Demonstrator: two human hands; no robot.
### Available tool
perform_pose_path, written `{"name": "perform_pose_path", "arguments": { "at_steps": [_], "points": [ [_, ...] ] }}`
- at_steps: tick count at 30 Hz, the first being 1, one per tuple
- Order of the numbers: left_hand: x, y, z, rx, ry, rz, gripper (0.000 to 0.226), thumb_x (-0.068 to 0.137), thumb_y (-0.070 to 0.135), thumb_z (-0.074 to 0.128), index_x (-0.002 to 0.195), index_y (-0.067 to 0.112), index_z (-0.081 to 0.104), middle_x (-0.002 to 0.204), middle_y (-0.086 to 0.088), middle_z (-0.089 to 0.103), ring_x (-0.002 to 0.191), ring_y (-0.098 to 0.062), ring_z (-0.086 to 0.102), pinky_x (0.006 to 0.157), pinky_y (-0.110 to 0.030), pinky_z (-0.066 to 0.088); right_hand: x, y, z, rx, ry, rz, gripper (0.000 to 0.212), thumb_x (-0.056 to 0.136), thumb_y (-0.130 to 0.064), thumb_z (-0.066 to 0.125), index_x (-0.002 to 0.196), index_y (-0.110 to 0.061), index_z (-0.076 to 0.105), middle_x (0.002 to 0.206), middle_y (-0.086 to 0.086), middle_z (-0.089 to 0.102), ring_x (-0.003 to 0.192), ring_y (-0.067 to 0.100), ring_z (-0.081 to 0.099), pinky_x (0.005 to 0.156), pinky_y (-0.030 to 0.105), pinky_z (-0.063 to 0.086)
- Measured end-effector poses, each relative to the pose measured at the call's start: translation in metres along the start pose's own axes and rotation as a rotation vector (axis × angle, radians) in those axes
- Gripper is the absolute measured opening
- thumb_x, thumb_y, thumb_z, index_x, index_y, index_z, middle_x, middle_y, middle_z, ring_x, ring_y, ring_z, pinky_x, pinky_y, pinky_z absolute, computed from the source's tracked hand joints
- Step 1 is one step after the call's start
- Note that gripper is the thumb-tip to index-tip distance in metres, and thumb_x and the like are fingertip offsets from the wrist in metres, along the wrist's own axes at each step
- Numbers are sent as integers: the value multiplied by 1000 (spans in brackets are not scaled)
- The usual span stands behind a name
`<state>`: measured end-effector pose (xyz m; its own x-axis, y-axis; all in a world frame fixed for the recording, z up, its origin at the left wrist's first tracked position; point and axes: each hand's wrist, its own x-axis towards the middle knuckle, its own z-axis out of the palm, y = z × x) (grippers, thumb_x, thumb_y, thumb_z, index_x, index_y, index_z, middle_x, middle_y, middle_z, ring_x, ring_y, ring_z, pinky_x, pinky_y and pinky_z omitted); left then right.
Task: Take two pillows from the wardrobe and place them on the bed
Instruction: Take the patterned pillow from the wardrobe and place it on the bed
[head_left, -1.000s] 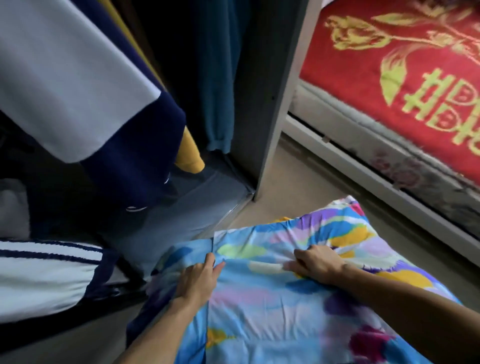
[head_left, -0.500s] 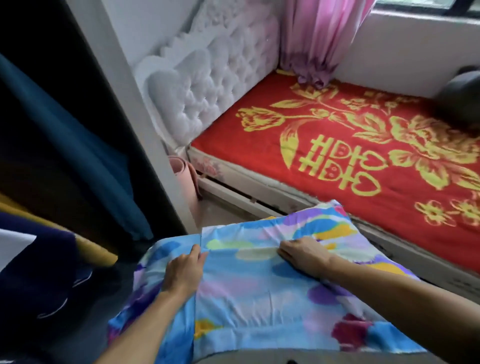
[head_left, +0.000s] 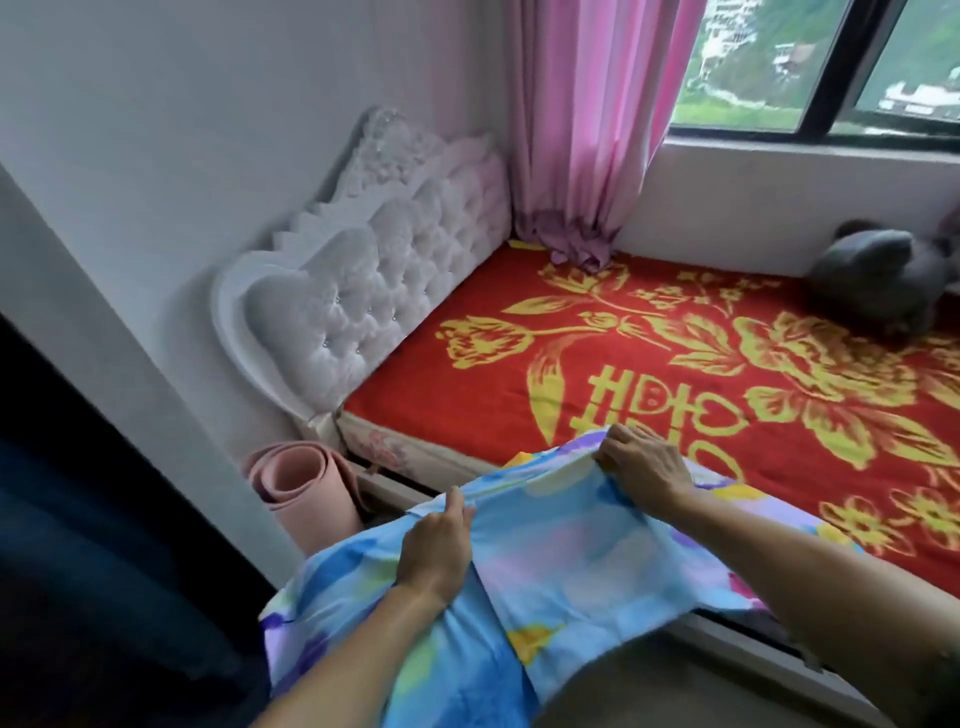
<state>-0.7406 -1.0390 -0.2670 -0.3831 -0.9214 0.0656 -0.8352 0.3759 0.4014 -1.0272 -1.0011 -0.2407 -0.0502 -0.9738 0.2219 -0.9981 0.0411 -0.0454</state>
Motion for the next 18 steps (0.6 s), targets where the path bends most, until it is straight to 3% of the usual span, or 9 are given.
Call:
{"name": "perform_pose_path", "arguments": {
  "at_steps": [6, 13, 18],
  "points": [
    [117, 11, -7, -24, -35, 120, 22, 97, 30, 36, 110, 12, 40, 87, -20, 68, 83, -40, 62, 60, -42, 42, 89, 47, -8, 23, 49, 187, 16, 90, -28, 57, 80, -15, 56, 85, 7, 68, 76, 32, 64, 59, 36, 39],
    [239, 23, -15, 22, -40, 229, 18, 98, 27, 38, 108, 13, 39, 75, -20, 67, 72, -40, 62, 59, -45, 45, 173, 97, -3, -21, 156, 193, 22, 84, -23, 68, 70, -15, 53, 66, 6, 64, 53, 31, 61, 47, 31, 38],
    [325, 26, -11, 58, -23, 210, 18, 98, 27, 38, 106, 12, 39, 77, -19, 68, 74, -40, 62, 58, -45, 45, 256, 133, 30, 5, 143, 193, 19, 86, -26, 66, 72, -16, 58, 70, 5, 69, 60, 31, 64, 51, 30, 33]
  ]
}}
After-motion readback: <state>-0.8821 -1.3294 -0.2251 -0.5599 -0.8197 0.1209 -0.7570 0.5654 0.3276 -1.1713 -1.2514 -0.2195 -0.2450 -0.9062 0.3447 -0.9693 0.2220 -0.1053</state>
